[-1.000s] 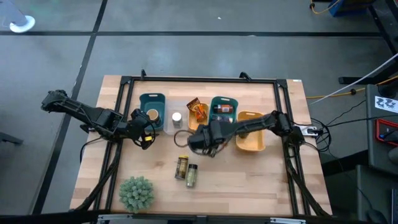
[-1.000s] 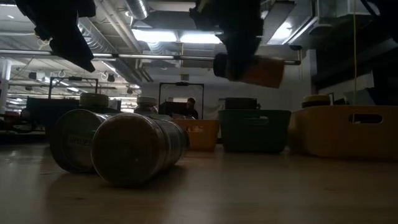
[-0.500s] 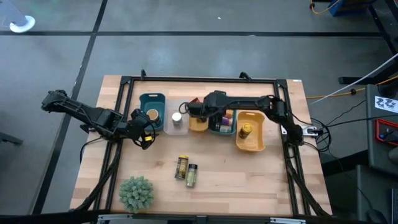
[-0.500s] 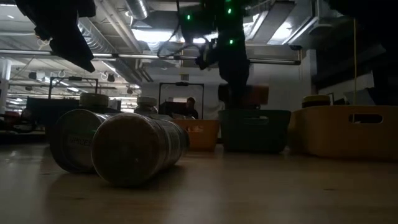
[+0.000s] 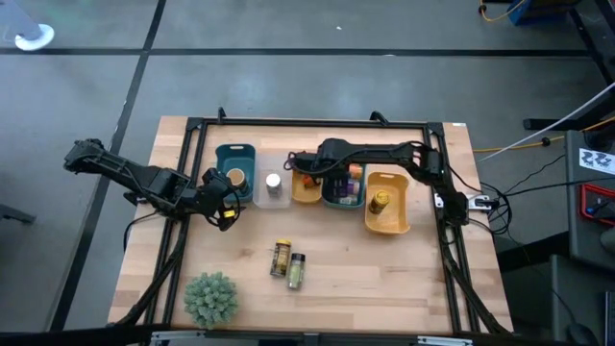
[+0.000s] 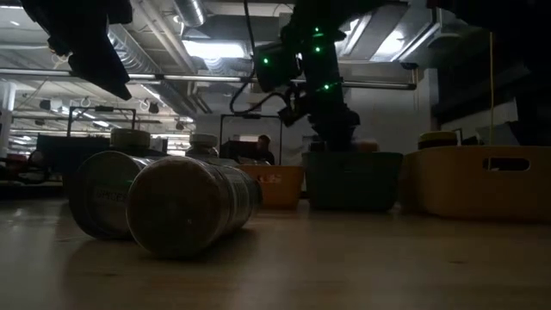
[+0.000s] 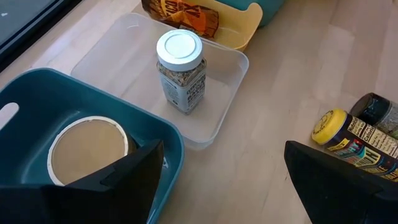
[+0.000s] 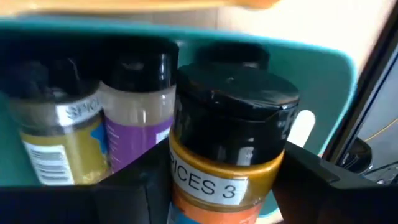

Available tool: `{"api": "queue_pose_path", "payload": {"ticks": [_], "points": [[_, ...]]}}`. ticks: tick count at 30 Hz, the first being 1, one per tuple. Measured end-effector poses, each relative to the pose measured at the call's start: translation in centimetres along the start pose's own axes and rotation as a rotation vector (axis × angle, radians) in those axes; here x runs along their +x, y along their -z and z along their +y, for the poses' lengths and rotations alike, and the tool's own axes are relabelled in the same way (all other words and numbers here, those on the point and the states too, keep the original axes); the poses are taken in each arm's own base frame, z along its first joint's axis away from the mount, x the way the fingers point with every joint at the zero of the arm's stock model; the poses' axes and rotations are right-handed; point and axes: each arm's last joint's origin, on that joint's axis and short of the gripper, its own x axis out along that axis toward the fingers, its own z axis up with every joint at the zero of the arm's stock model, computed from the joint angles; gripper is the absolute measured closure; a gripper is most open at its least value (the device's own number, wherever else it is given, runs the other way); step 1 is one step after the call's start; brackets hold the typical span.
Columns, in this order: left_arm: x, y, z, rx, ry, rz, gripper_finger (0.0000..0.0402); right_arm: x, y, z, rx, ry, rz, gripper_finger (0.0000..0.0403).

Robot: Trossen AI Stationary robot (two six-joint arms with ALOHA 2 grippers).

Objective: Sort spices by type
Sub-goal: Put the black seasoning bottle into the green bin

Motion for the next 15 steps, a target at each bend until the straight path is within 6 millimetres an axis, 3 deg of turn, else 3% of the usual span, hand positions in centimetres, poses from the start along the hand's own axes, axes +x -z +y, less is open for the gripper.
{"api": "queue_pose_path", "payload": {"ticks": [6,15], "points": [[0.01,0.00,0.01,0.000,0.000,0.000,0.0084,1.17,0.15,0.27,-0.005,-0.019,0.021,0.0170],[0.00,0.01,0.00,0.000,0.000,0.000,0.0084,1.27,0.06,0.33,-0.004,0.000,0.015,0.0146]]}}
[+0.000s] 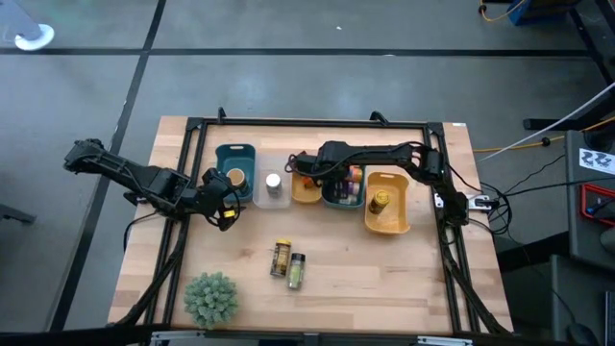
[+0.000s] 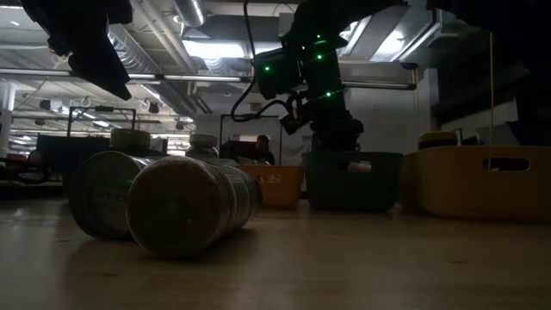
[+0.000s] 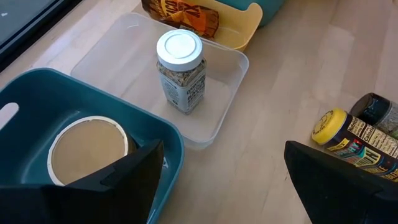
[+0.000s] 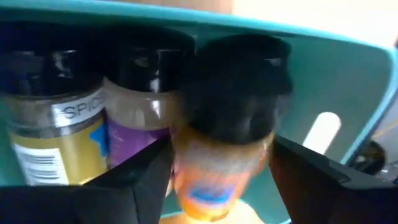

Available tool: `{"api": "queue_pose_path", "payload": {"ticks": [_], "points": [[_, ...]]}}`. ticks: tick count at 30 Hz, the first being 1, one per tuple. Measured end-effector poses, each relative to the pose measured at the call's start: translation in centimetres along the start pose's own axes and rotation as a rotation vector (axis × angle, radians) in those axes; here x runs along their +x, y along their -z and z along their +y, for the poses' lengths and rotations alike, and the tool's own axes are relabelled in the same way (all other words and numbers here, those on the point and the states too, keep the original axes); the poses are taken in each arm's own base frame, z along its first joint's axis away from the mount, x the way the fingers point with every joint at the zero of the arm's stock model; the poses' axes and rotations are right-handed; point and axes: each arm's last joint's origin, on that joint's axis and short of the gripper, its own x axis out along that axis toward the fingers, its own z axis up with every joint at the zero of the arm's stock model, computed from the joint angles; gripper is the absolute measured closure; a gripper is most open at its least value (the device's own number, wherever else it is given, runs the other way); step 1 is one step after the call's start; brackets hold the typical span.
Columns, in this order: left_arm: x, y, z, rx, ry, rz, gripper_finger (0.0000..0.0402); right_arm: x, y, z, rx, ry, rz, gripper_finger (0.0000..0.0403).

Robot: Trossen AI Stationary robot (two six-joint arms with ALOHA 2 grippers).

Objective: Sort spices by type
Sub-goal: Put the black seasoning bottle into the green bin

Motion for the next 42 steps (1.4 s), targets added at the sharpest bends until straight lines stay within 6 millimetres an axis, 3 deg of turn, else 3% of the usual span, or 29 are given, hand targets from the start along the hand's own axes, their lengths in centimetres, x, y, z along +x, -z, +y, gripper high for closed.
{"api": "queue_pose_path", "payload": {"ticks": [17,25,30,36,42], "points": [[0.0,0.0,0.0,0.000,0.000,0.000,0.0084,-0.2,-0.2,-0.2,0.042,0.035,-0.019,0.0141],[0.0,0.0,0.0,0.000,0.000,0.000,0.0084,-2.2,0.3,-0.7,0.080,-0.002,0.008,0.0141],[0.0,0.0,0.0,0.006,0.000,0.000,0.0084,-4.2,0.6,-0.4,0.204,-0.044,0.009,0.0141],[0.0,0.0,0.0,0.037,0.000,-0.001,0.0084,-7.0,0.1,3.0,0.416,-0.281,-0.028,0.0141],[0.0,0.0,0.0,0.075,0.001,-0.001,0.0084,-9.2,-1.0,8.7,0.590,-0.547,-0.062,0.0141]]}}
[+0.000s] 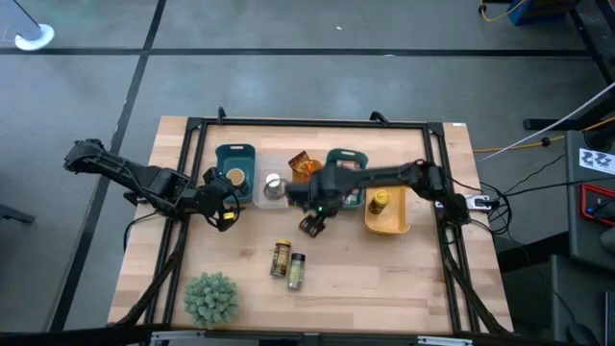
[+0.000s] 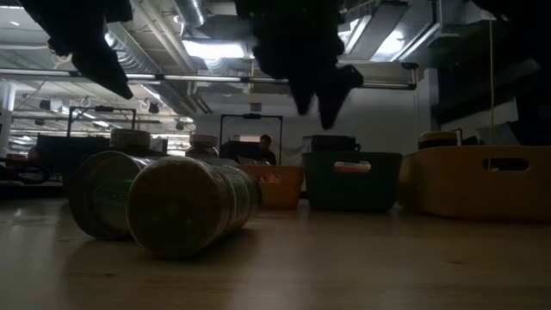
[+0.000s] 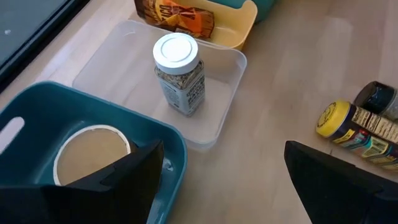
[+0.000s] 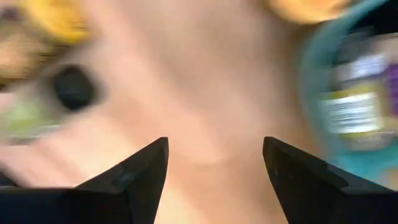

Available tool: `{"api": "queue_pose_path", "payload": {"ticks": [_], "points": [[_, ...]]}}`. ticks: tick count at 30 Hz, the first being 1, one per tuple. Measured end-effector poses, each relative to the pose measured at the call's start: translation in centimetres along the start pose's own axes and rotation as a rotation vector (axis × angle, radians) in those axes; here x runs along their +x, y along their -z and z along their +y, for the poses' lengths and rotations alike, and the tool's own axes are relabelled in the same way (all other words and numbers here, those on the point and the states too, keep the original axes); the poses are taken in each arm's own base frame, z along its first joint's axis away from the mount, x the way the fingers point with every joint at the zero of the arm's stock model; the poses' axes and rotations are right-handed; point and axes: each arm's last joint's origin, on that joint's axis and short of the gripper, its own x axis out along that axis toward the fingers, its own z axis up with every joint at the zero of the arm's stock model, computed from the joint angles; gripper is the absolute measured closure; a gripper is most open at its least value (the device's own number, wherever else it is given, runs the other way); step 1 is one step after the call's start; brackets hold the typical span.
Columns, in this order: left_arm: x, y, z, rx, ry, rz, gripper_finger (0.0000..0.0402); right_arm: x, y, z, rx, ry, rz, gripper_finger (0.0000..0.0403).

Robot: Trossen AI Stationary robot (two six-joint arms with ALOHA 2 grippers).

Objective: Sort spices by type
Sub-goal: Put the black seasoning bottle into the green bin

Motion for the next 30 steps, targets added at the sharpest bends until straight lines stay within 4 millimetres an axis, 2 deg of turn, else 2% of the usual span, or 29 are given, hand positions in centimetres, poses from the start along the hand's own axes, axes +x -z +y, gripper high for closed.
{"api": "queue_pose_path", "payload": {"ticks": [3,7,12,19,24,30], "points": [[0.0,0.0,0.0,0.027,0.000,0.000,0.0084,0.5,1.2,2.9,0.083,-0.069,-0.068,0.0141],[0.0,0.0,0.0,0.032,0.000,0.000,0.0084,0.9,3.0,5.9,0.279,-0.124,-0.145,0.0141],[0.0,0.0,0.0,0.031,0.000,0.001,0.0084,1.4,5.8,8.6,0.479,-0.149,-0.188,0.0141],[0.0,0.0,0.0,0.030,-0.001,0.001,0.0084,2.4,8.8,11.2,0.638,-0.167,-0.316,0.0141],[0.0,0.0,0.0,0.077,-0.002,0.003,0.0084,4.3,9.3,12.7,0.633,-0.194,-0.358,0.0141],[0.0,0.0,0.0,0.150,0.002,-0.003,0.0084,7.2,8.6,13.8,0.628,-0.215,-0.351,0.0141]]}}
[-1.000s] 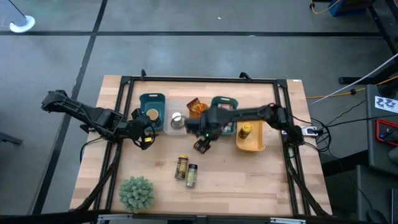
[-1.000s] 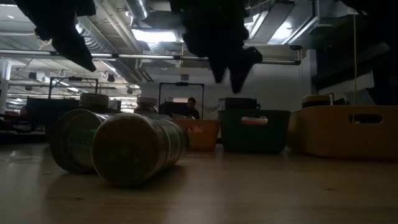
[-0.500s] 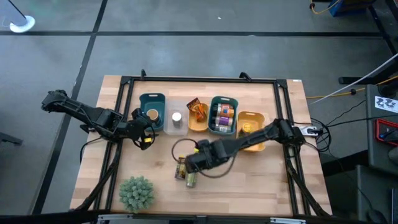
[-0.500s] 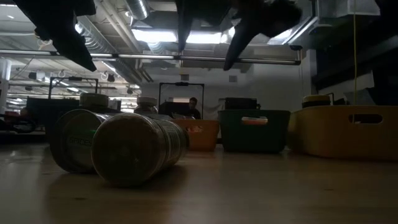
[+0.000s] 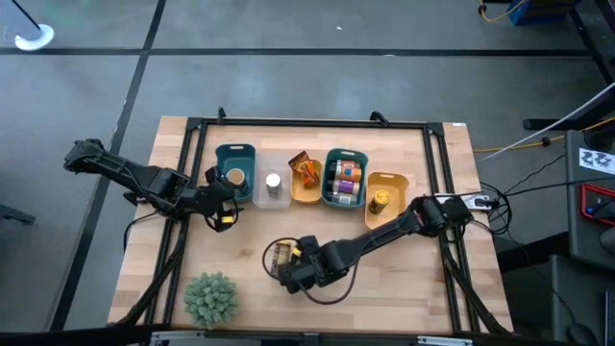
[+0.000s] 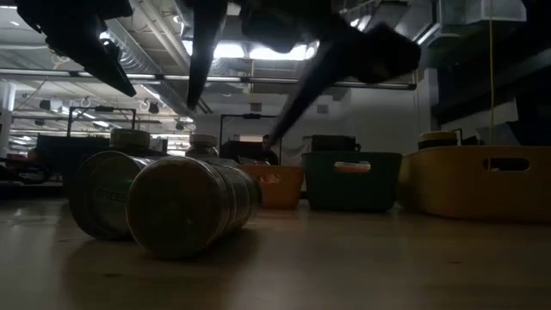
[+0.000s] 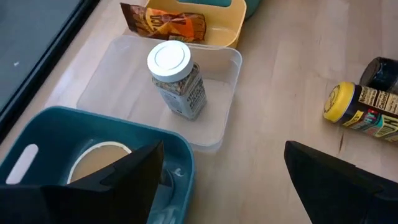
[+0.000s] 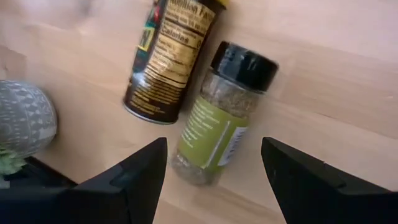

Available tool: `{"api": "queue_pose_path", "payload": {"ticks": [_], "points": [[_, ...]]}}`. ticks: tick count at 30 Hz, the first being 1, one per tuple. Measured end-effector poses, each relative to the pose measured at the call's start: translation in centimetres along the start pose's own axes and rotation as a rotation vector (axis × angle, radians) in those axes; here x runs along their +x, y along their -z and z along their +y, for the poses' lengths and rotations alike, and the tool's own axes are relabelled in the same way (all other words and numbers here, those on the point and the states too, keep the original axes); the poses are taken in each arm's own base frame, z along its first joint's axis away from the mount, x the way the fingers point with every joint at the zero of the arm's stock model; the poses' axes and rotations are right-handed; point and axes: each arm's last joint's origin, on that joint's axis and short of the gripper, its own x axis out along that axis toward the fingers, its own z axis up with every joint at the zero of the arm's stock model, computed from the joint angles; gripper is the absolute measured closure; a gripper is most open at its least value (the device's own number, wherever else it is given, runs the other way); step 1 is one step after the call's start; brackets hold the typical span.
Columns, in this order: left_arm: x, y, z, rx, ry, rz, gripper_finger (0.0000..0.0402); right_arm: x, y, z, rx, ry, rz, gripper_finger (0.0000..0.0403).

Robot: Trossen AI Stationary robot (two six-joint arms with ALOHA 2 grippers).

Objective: Sort spices by type
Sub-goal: Put the black seasoning bottle into the green bin

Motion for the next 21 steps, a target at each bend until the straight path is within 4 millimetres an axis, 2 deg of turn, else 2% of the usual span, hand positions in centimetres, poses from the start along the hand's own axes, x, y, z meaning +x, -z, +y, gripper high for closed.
{"api": "queue_pose_path", "payload": {"ticks": [9,18,21], "points": [[0.0,0.0,0.0,0.017,0.000,0.000,0.0084,2.6,0.5,-0.5,0.067,0.050,0.018,0.0141],[0.0,0.0,0.0,0.034,0.000,0.001,0.0084,2.7,0.3,-0.3,0.069,0.025,-0.040,0.0141],[0.0,0.0,0.0,0.034,0.000,0.001,0.0084,3.5,0.4,-0.4,0.070,0.037,-0.038,0.0141]]}}
